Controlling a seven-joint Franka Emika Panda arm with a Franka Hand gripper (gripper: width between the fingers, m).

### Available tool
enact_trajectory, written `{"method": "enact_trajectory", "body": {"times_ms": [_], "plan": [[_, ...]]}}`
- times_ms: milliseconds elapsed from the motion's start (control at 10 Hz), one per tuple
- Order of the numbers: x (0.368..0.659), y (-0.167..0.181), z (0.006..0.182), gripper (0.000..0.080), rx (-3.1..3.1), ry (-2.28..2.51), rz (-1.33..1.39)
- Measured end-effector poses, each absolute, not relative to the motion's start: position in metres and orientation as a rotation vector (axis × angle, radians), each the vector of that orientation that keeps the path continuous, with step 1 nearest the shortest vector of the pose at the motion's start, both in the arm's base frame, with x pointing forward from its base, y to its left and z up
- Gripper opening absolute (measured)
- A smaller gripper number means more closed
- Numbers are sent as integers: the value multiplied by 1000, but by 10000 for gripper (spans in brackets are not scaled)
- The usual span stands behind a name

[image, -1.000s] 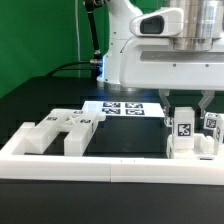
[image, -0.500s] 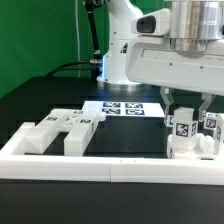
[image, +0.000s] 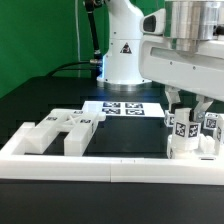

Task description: Assemble chair

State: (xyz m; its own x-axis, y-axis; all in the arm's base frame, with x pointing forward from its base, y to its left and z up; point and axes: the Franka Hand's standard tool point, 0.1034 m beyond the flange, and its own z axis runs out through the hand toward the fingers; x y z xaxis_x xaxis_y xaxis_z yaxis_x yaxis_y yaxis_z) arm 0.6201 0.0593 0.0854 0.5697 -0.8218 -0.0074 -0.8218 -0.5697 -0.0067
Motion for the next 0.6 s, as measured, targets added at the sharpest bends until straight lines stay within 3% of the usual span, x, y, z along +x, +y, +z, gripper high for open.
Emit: {"method": "enact_trajectory", "body": {"times_ms": [100,200,600], "plan": [[620,59,85,395,-2805,1396,5],[620,59,85,566,-2843,1316,5],[620,60,85,645,-3042,754,-5]]}}
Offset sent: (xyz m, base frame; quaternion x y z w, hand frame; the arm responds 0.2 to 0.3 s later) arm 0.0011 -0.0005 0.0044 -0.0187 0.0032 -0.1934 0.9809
